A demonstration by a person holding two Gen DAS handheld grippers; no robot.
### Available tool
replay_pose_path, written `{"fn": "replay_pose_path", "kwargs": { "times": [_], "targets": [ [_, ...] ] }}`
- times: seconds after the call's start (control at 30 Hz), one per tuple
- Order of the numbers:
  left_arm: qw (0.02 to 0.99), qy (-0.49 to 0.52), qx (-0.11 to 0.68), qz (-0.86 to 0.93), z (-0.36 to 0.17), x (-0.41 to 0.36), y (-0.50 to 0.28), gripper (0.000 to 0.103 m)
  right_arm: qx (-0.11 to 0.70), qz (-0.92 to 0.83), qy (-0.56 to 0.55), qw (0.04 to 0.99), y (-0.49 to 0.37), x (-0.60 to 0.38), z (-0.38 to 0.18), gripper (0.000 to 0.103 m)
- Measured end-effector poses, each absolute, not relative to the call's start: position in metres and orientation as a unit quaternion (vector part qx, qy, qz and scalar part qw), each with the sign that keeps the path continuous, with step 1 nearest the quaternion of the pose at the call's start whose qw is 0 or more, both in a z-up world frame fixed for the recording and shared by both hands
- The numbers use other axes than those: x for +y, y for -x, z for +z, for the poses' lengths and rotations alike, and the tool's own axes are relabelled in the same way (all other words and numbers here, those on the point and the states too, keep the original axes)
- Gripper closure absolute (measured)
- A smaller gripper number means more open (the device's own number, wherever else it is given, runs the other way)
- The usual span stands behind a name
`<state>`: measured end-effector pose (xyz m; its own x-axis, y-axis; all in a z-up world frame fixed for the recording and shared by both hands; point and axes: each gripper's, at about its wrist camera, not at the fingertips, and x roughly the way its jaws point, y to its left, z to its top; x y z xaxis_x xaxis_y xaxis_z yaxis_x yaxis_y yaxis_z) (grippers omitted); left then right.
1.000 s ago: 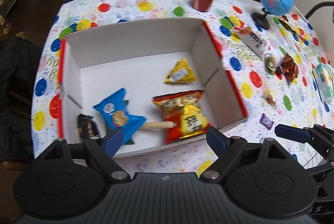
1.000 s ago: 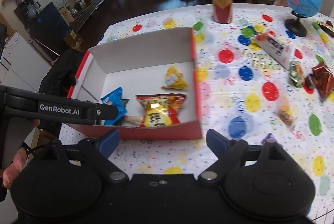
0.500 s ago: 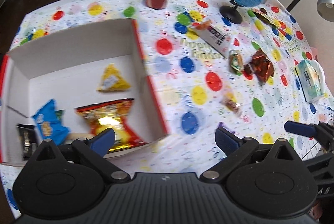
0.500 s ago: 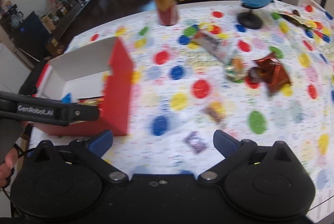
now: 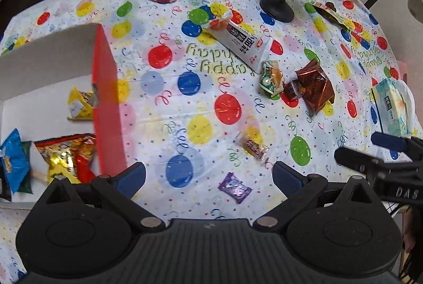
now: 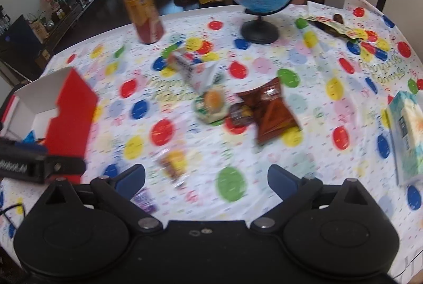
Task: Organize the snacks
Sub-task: 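Withdraw both grippers from the box back over the snacks, then grasp the purple candy with the left gripper while the right grasps the brown Oreo bag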
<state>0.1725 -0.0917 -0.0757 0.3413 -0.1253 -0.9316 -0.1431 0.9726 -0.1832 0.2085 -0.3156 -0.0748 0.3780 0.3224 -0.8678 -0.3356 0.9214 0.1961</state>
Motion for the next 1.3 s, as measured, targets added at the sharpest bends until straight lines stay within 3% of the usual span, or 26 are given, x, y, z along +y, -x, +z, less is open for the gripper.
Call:
{"fn": "replay_pose_path", "kwargs": {
  "times": [0.67, 0.73, 0.9, 1.03, 1.1, 1.2, 1.3],
  "targets": [
    [0.695, 0.269, 0.655, 0.129, -0.157, -0.104, -0.193, 0.002, 0.536, 0.175, 0.023, 0.825, -0.317, -0.351, -0.134, 0.024],
    [0.689, 0.276, 0.658, 0.127, -0.163, -0.105, -0.194, 0.010, 0.539, 0.174, 0.024, 0.824, -0.323, -0.351, -0.140, 0.027],
    [0.688, 0.269, 0.662, 0.124, -0.172, -0.114, -0.197, 0.014, 0.543, 0.178, 0.037, 0.820, -0.333, -0.346, -0.151, 0.035],
    [0.688, 0.262, 0.665, 0.125, -0.177, -0.117, -0.198, 0.024, 0.548, 0.181, 0.049, 0.815, -0.337, -0.340, -0.161, 0.045],
    [0.687, 0.262, 0.666, 0.125, -0.180, -0.119, -0.197, 0.028, 0.550, 0.183, 0.050, 0.813, -0.338, -0.339, -0.164, 0.047],
    [0.684, 0.263, 0.669, 0.121, -0.185, -0.122, -0.197, 0.041, 0.549, 0.187, 0.055, 0.813, -0.339, -0.337, -0.166, 0.050],
    [0.683, 0.262, 0.670, 0.125, -0.188, -0.123, -0.196, 0.045, 0.548, 0.187, 0.060, 0.813, -0.339, -0.335, -0.167, 0.052]
  ]
}}
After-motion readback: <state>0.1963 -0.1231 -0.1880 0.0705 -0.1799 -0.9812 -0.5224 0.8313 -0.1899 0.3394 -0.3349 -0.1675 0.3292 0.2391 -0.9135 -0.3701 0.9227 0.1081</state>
